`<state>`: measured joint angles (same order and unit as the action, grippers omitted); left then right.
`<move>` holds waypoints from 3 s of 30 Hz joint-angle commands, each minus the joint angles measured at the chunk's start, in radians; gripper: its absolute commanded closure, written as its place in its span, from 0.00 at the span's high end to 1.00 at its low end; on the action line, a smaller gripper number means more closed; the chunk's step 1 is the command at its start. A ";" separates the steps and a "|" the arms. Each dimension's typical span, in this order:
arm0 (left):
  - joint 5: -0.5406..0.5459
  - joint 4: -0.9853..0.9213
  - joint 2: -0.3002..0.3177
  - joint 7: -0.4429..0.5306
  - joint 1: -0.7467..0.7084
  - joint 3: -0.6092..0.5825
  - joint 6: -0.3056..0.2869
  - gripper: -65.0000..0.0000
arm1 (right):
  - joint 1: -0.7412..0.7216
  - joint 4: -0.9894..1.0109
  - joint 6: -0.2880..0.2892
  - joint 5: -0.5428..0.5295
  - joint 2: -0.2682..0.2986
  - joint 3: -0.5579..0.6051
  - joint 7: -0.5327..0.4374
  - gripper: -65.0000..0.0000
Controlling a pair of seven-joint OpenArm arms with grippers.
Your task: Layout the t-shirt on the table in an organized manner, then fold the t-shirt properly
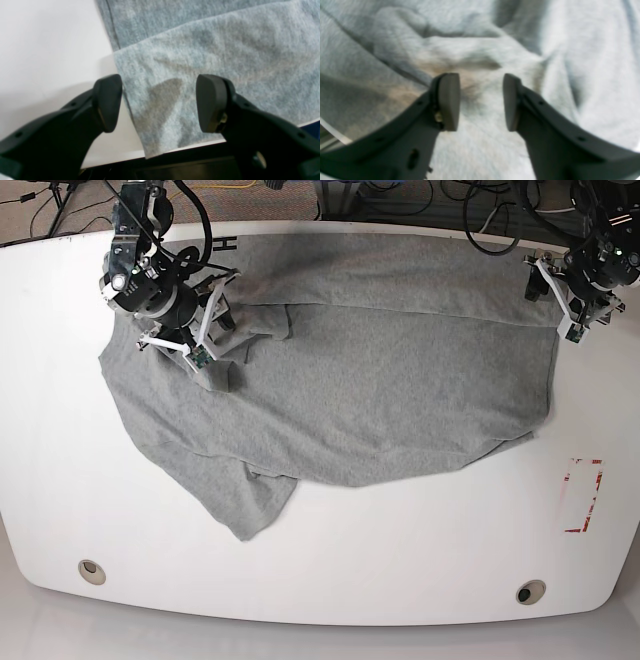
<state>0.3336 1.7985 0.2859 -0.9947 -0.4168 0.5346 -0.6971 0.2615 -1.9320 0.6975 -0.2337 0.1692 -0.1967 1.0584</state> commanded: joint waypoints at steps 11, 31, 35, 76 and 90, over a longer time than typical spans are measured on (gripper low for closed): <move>0.008 0.013 0.014 0.015 0.002 0.006 -0.001 0.68 | -0.106 0.096 0.001 -0.013 -0.030 0.004 -0.054 0.28; 0.009 0.014 0.014 0.015 0.002 0.006 -0.001 0.68 | -0.278 0.191 0.001 -0.014 -0.119 -0.002 -0.054 0.28; 0.011 0.017 0.014 0.015 0.003 0.009 -0.001 0.68 | -0.313 0.141 0.001 -0.011 -0.082 -0.022 -0.054 0.28; 0.005 0.030 -0.021 -0.059 0.451 0.201 -0.001 0.68 | -0.769 1.251 -0.009 -0.011 0.209 -0.251 -0.573 0.68; 0.003 -0.026 -0.007 -0.059 0.484 0.200 -0.001 0.68 | -0.766 1.256 -0.009 -0.011 0.140 -0.251 -0.576 0.57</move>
<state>0.3294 1.7866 0.2512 -1.0702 0.0303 0.7334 -0.6987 -0.4839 -0.6666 0.6853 -0.2447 0.2939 -0.4461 0.4717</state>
